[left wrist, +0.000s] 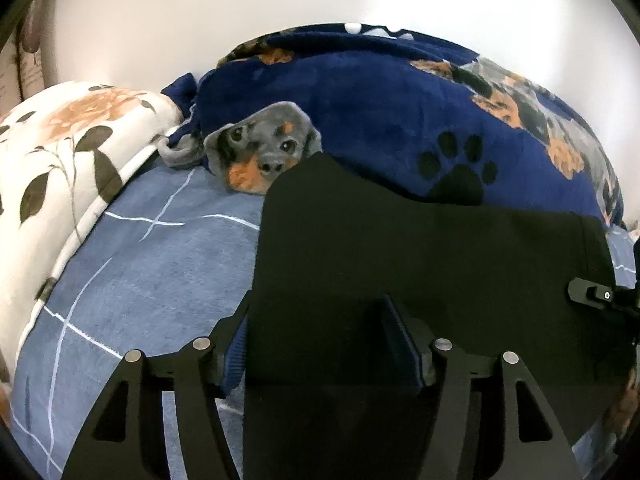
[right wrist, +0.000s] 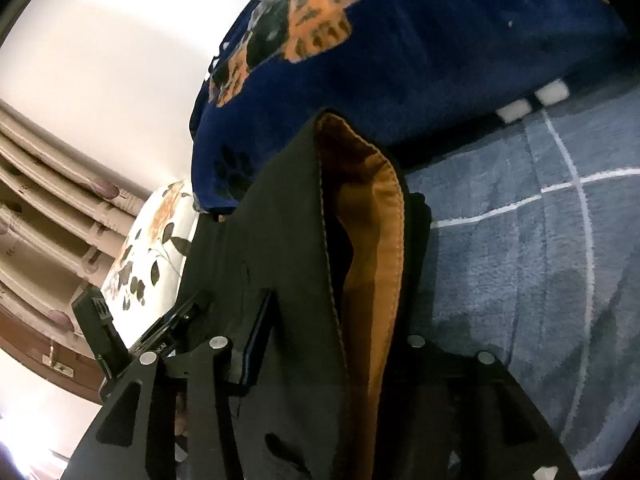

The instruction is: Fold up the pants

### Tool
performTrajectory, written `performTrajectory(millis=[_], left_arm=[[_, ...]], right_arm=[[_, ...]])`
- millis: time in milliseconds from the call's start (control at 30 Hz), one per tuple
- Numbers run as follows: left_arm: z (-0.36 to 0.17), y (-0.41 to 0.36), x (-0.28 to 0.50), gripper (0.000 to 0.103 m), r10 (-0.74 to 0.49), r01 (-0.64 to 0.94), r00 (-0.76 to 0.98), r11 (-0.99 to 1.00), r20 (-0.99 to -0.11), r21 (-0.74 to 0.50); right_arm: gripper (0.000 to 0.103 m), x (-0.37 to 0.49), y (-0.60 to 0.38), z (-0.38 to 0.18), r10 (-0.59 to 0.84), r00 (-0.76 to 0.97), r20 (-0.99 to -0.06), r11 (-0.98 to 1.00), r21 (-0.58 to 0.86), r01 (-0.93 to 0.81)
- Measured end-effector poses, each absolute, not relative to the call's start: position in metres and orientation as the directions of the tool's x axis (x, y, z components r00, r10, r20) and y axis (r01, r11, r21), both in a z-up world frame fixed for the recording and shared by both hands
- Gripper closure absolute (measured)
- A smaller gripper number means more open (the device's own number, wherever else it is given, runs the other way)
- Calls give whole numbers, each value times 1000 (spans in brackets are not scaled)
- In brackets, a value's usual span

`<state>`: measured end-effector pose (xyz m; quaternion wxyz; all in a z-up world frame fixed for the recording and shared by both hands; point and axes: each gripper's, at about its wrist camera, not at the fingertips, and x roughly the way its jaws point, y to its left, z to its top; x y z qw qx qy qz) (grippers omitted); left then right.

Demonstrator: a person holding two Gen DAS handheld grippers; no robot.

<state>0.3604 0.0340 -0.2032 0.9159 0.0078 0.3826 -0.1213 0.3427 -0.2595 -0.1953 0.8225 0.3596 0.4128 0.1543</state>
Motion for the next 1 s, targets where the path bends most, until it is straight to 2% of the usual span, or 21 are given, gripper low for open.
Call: performTrajectory(millis=[100, 233, 300, 367, 533, 667, 1000], left_arm=[[-196, 35, 353, 40, -189, 217, 699, 975, -690, -48], [-179, 33, 335, 29, -175, 225, 736, 974, -654, -8], [-165, 32, 318, 27, -155, 216, 778, 976, -609, 27], [-151, 30, 301, 8, -122, 192, 814, 979, -568, 66], [-110, 36, 258, 0, -128, 171, 876, 984, -465, 50], [-77, 38, 227, 0, -102, 139, 906, 988, -412, 61], [-13, 28, 155, 0, -153, 194, 923, 978, -353, 83]], right_arm=[[53, 336, -258, -188, 501, 640, -582, 716, 695, 72], [50, 317, -256, -173, 428, 682, -594, 747, 657, 104], [47, 304, -253, -163, 406, 699, -589, 752, 650, 111], [44, 292, -249, -153, 400, 705, -585, 761, 641, 101], [42, 260, -238, -125, 403, 724, -560, 778, 627, 52], [42, 231, -225, -90, 378, 757, -533, 825, 565, -14], [37, 176, -193, -29, 387, 795, -466, 862, 488, -133]])
